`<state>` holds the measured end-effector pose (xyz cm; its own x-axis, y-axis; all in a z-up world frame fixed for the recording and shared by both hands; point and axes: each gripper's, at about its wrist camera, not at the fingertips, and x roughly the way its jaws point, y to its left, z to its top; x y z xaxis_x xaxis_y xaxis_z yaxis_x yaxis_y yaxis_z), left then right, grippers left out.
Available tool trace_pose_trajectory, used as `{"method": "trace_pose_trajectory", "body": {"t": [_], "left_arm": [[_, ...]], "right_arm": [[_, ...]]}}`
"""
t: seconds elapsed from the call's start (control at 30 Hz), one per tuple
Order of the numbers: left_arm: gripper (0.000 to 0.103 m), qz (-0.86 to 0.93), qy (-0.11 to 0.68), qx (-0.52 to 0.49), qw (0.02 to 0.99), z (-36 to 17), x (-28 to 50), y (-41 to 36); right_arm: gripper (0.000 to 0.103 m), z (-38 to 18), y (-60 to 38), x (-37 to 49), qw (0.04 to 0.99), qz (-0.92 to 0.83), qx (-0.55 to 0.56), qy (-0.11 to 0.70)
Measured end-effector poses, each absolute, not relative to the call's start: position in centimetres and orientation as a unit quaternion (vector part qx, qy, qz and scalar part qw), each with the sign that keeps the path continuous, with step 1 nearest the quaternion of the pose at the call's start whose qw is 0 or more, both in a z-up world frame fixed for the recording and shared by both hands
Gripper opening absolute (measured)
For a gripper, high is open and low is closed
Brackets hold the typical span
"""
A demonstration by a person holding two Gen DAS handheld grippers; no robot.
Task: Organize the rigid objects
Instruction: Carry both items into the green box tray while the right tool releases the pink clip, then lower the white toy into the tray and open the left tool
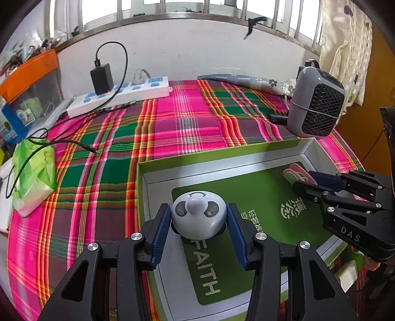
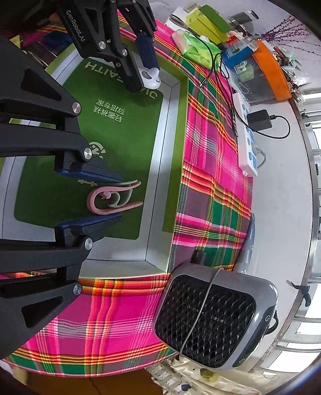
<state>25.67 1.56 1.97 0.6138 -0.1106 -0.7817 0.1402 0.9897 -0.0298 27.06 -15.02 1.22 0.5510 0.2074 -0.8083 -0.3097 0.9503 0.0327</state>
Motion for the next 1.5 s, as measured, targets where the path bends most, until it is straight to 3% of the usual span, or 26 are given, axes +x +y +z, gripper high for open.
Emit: {"method": "trace_pose_trajectory", "body": {"t": [0.53,0.87,1.5], "left_arm": [[0.046,-0.065,0.435,0.029,0.897,1.7,25.8,1.1],[0.046,-0.065,0.435,0.029,0.897,1.8,25.8,1.1],[0.046,-0.067,0.429,0.033,0.9,2.6,24.6,1.1]], "right_arm": [[0.027,1.0,-14.8,27.5,0.876,0.146,-0.059,0.457],[0.046,1.2,-15.1,27.4,0.877,0.148,-0.048,0.454],[0.047,3.1,-15.9,25.2,0.892,0.14,-0.033,0.428]]}}
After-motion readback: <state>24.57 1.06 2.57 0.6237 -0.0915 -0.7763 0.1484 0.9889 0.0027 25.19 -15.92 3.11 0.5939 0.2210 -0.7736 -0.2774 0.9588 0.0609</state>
